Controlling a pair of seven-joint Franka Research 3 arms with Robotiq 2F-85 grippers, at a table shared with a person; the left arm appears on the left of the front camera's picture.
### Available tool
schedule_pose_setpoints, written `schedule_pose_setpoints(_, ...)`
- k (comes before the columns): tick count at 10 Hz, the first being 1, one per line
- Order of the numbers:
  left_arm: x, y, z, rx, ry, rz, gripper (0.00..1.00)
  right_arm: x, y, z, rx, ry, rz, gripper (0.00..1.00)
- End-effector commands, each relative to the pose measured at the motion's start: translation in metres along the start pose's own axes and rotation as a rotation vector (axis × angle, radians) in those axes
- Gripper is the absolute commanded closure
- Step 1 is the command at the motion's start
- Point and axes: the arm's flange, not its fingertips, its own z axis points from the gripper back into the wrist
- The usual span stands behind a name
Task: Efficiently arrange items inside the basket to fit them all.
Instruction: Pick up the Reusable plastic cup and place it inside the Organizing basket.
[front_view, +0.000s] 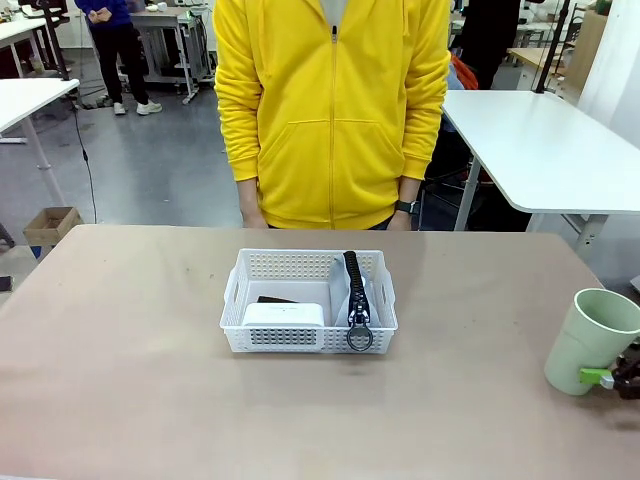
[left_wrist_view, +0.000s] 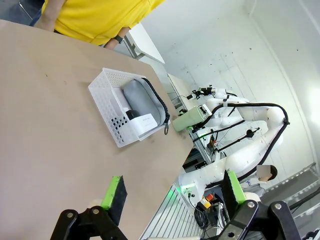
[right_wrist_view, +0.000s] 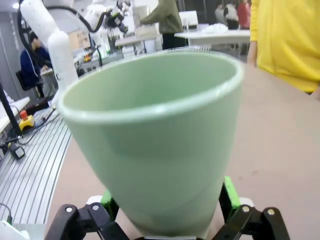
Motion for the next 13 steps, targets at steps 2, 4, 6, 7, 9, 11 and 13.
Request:
schedule_pose_setpoints(2,-0.002,-0.004,0.0,-0.011,0.002,0.001,0.0,0.022,0.043,-0.024,-0.035,-0.086,0.049,0.0)
schedule_pose_setpoints(4,-0.002,-0.004,0.0,-0.011,0.002,0.001,0.0,0.031,0.045,-0.02,-0.034,-0.105,0.048,0.0)
schedule_pose_setpoints(6,-0.002,-0.004,0.0,-0.011,0.002,0.001,0.0,0.037,0.047,-0.017,-0.031,-0.116,0.06,0.0)
schedule_pose_setpoints(7,-0.002,-0.004,0.0,-0.011,0.002,0.001,0.0,0.037,0.047,-0.018,-0.023,-0.124,0.055,0.0)
schedule_pose_setpoints(9,-0.002,-0.004,0.0,-0.011,0.002,0.001,0.0,0.033,0.049,-0.017,0.017,-0.119,0.038,0.6)
schedule_pose_setpoints(11,-0.002,-0.004,0.0,-0.011,0.002,0.001,0.0,0.033,0.049,-0.017,0.022,-0.114,0.032,1.0)
schedule_pose_setpoints(13,-0.002,-0.004,0.0,-0.011,0.002,0.001,0.0,0.033,0.049,-0.016,0.024,-0.116,0.03,1.0)
